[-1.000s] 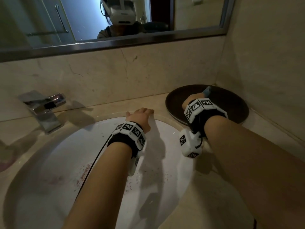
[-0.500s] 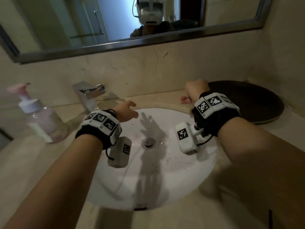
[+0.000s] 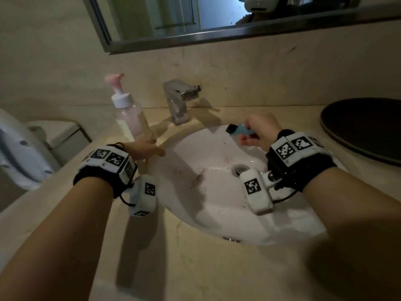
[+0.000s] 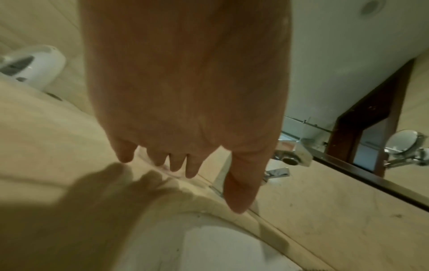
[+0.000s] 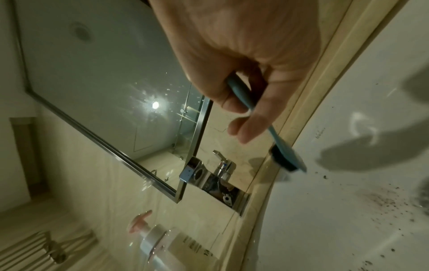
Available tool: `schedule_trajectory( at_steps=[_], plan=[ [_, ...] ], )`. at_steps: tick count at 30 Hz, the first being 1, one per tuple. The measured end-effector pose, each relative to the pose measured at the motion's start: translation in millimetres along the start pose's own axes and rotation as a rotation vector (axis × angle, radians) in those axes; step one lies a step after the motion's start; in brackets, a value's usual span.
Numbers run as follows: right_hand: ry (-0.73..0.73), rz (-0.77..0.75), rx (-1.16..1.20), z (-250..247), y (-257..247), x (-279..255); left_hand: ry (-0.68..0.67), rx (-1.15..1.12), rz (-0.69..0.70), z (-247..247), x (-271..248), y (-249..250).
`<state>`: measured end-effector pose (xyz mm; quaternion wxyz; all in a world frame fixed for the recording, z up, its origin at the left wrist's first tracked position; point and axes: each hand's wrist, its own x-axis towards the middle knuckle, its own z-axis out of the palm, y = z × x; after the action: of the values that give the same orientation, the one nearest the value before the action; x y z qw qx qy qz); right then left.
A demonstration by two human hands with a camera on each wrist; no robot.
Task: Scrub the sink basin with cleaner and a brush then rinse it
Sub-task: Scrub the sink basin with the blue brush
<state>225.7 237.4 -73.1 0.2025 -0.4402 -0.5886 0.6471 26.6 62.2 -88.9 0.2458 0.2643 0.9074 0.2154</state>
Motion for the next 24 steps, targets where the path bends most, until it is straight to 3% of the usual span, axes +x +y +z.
schedule_trajectory(
  at_steps=[3, 7, 17, 21, 24],
  plan=[
    [-0.092, 0.093, -0.118, 9, 6, 4, -0.063, -0.059, -0.001, 0, -2, -18],
    [-0.201, 0.191, -0.240, 17, 16, 19, -0.082, 0.033, -0.028, -5, -1, -21],
    [-0.079, 0.232, -0.533, -5, 42, 63, -0.048, 0.079, -0.070, 10, 8, -22],
    [-0.112, 0.265, -0.541, -11, 56, 74, -0.034, -0.048, -0.014, 15, -1, -19],
    [-0.214, 0.289, -0.612, -10, 61, 77, -0.024, -0.108, -0.001, 16, -10, -19]
  ],
)
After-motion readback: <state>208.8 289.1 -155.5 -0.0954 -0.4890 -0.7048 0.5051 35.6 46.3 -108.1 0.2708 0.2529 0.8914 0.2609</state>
